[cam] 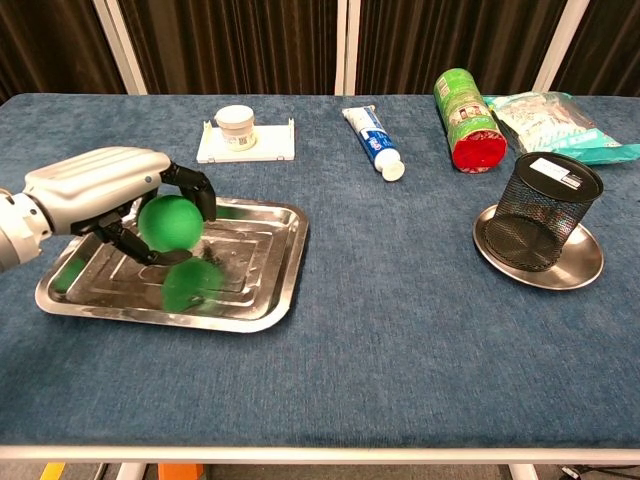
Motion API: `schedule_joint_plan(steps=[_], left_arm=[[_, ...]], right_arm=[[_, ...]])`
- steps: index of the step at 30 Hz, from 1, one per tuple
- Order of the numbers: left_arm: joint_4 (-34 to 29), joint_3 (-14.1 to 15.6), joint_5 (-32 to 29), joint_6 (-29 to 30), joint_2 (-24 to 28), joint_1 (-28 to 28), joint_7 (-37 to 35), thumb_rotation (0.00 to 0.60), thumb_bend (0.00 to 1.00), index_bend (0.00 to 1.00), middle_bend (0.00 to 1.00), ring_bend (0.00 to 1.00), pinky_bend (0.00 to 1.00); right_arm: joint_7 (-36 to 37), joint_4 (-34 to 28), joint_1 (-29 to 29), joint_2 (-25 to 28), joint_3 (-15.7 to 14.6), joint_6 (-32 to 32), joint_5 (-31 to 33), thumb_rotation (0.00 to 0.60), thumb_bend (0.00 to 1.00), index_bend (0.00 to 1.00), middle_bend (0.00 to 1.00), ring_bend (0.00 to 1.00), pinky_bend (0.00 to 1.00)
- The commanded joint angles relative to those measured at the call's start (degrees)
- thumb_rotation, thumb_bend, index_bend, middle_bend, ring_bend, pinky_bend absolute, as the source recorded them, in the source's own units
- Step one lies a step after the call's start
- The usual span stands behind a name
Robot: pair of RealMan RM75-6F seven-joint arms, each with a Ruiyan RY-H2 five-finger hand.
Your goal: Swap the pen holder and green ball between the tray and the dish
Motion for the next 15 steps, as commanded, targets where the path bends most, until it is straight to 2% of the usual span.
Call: schedule_joint_plan(steps=[1,9,15], left_arm=[[0.65,-0.08,0.68,0.31,-0.77,0.18,-0.44,0.6,0.18,0.32,0.31,0.25,0.56],[-2.13,-1.19,0.19,1.16,0.33,1.11,1.42,0.6,0.12,0.26,0.25,0.21,0.49],[-11.13,-4.36,0.91,12.2,7.57,5.74,5.69,0.6,0.07,0.25,0.23,0.2,0.44]], right_arm=[[-0.01,0.01,0.02,-0.1,-0.05,-0.11,0.05,0.6,0.0,0.0,0.06,0.0,0.16],[0.39,-0.23,-0.42,0.39,-0.02,0.69,-0.51,0.6,0.0,0.0,0.06,0.0,0.16],[-0.6,-1.05,-1.39,0.63,-1.07,2.14,-2.21,0.6,0.0,0.0,0.06,0.0,0.16]])
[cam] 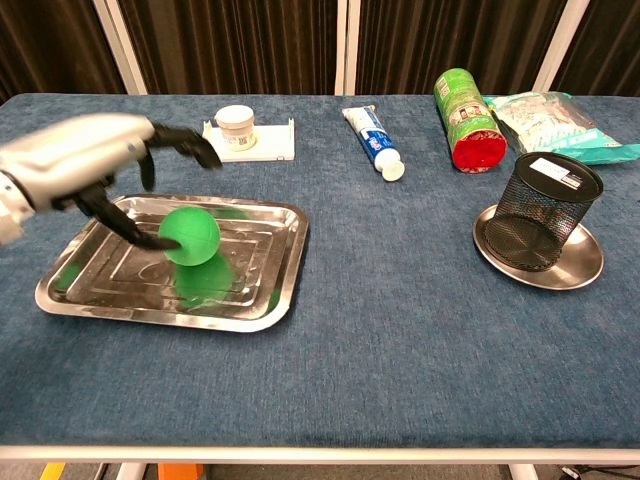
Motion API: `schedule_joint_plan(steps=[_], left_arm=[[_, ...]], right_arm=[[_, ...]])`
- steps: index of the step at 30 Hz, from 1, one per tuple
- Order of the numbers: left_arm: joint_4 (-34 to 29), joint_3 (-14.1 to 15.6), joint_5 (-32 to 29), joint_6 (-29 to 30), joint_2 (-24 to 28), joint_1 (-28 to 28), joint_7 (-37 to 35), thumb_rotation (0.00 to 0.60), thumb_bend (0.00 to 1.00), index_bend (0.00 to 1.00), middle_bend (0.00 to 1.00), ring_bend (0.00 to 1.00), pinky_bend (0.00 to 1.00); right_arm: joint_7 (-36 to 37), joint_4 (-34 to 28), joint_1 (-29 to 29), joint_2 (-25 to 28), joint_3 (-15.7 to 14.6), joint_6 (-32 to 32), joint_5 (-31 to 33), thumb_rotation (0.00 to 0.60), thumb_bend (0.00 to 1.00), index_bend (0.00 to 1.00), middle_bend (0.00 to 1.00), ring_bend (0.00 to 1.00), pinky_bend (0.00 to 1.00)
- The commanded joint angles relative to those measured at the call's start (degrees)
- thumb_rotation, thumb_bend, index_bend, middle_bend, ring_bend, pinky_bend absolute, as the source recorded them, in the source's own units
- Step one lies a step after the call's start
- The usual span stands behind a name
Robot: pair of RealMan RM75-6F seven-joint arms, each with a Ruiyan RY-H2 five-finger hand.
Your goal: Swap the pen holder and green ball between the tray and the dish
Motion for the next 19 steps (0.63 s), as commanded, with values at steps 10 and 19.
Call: schedule_joint_plan(steps=[10,19], left_arm=[[-10.39,-3.45,-8.39,16.63,13.88,14.61,5.05,0.6,0.06,0.2,0.17,0.09,0.26],[-6.07,-0.12,-9.71,17.31,13.84,21.04,-0.51,0.6,0.06,0.19,0.14,0.08,0.22]], right_arm=[[-7.95,0.52,-3.94,-2.93,-5.98,2.82,-3.1,0.6,0.0,0.0,0.01,0.0,0.04],[-7.16,3.46,-6.12,-5.35,-7.76,2.93,-2.47,0.6,0.0,0.0,0.0,0.0,0.0]])
